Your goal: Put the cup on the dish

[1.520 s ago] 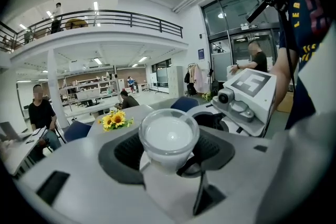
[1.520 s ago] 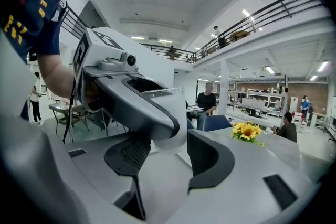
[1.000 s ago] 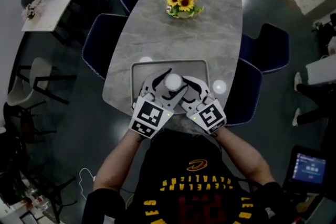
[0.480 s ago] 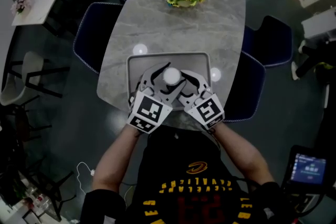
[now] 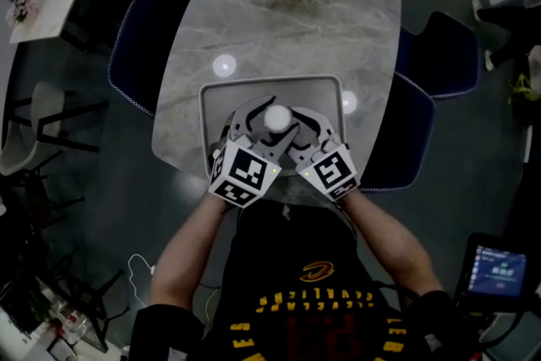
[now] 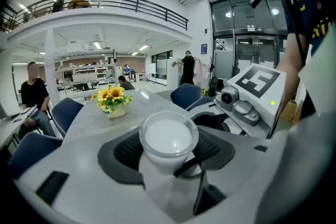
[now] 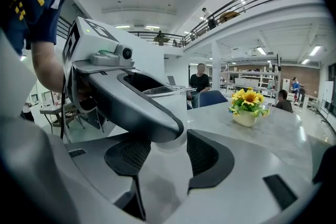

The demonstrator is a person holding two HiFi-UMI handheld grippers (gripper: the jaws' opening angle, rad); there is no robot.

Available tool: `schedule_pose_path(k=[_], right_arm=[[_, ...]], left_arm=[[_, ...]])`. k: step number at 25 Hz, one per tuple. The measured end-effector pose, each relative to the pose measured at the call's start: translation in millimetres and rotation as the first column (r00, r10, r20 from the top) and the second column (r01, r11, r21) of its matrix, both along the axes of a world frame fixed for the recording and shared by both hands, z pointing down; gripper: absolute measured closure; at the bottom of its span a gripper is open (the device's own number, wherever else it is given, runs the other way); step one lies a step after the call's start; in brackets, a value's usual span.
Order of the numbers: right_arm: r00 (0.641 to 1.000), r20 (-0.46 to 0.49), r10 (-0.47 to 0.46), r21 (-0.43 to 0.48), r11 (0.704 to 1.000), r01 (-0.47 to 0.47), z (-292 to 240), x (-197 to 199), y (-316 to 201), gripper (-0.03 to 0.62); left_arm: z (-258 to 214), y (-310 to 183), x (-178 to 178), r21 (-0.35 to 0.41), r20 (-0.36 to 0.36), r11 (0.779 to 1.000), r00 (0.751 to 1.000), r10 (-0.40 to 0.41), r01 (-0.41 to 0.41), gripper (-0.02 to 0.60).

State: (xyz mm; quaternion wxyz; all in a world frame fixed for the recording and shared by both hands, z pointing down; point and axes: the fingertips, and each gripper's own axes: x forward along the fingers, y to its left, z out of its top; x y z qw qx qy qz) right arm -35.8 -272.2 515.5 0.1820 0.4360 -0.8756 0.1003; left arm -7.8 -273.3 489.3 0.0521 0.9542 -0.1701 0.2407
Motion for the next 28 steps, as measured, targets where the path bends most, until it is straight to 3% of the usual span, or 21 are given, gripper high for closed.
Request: schedule_pose_path(k=[21,28], right_arm=[[0.998,-0.061,-0.003,-0.122,0.993,-0.004,54,0,6,0.370],[0.990,-0.137,-0.028,-0.136,0.991,0.010,73,-3,7,0.370]], left_arm=[[54,4,0,-0.057,0.073,0.998,0.997,0.016,-0.012,0.318],[74,4,-4,-0.049,0.098,0.999,0.995,0.017,-0.012,0.318]])
